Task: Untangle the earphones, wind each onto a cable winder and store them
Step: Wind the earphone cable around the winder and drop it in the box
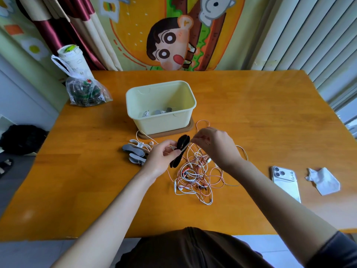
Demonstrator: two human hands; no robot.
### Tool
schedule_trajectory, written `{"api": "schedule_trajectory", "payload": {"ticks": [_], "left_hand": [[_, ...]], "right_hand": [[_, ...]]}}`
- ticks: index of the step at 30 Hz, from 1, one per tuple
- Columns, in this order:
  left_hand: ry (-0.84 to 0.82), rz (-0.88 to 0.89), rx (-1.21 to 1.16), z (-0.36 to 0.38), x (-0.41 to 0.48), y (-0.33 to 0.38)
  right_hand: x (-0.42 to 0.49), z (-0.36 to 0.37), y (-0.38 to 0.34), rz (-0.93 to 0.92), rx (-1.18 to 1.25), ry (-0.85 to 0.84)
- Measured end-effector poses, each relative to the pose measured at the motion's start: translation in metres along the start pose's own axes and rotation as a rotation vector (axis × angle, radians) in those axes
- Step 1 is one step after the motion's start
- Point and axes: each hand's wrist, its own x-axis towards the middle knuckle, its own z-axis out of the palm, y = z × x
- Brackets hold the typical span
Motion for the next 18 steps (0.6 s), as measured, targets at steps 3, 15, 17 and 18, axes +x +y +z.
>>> {"api": "schedule_trajectory", "payload": {"ticks": [3,15,17,18], "left_hand": [[-0.066,0.069,0.079,0.003,-0.001,0.002],[-0.234,0.190,0.003,-0.005,-0.005,0.009],[-0.152,0.199,-0.125,-0.004,-0.008,0.013],[-0.116,0.201,-0.182,-0.004,-0.008,0.015]], "right_hand": [[0.005,-0.006,0.001,-0.001,0.052,0.024],[0.007,-0.004,0.007,0.093,0.300,-0.024],[0.004,0.000,0.009,0.152,0.363,-0.034],[0.002,0.003,0.010,0.187,0.403,-0.046]]}}
